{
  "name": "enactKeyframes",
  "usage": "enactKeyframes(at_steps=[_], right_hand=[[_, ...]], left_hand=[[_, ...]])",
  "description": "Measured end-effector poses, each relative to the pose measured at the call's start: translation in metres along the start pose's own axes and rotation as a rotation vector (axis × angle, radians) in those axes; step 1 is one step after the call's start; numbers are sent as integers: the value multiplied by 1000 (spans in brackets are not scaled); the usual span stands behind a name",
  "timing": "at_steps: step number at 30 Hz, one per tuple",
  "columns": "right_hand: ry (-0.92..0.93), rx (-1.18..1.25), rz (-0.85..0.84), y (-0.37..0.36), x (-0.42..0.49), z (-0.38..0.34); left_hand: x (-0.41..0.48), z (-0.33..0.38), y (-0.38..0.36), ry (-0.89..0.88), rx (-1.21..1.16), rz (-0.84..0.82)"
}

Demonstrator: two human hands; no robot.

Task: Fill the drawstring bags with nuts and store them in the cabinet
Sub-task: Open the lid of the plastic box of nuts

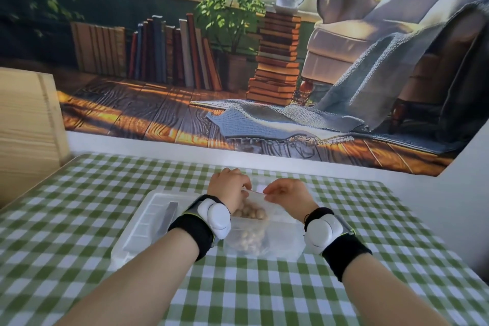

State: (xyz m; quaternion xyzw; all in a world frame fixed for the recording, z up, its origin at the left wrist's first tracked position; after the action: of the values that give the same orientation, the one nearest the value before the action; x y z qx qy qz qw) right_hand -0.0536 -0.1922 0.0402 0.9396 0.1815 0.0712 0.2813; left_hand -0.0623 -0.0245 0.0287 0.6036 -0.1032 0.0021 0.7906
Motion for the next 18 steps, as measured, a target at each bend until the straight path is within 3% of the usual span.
enactKeyframes(at_steps=[9, 13, 18], right_hand=[[134, -34, 49, -3, -16, 3], [32, 48, -93, -6, -16, -1], [-60, -69, -159, -14, -12, -9]], left_hand=[[-22, 3, 5, -93, -94, 149], [-31, 8, -1, -139, -164, 187], [-34, 10, -10, -162, -228, 183]])
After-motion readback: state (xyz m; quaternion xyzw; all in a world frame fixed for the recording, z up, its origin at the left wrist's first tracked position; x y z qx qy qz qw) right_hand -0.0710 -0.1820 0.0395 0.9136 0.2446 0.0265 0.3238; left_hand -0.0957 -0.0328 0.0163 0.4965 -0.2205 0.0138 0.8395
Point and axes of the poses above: each hand's wrist, its own x-axis towards the middle knuckle, its own y-axis out of the back of the hand, z = x × y, the point moved 2 cm from there along x, towards the middle knuckle, and after that the axes turned 7 degrees about -z, right-handed, at the moved point
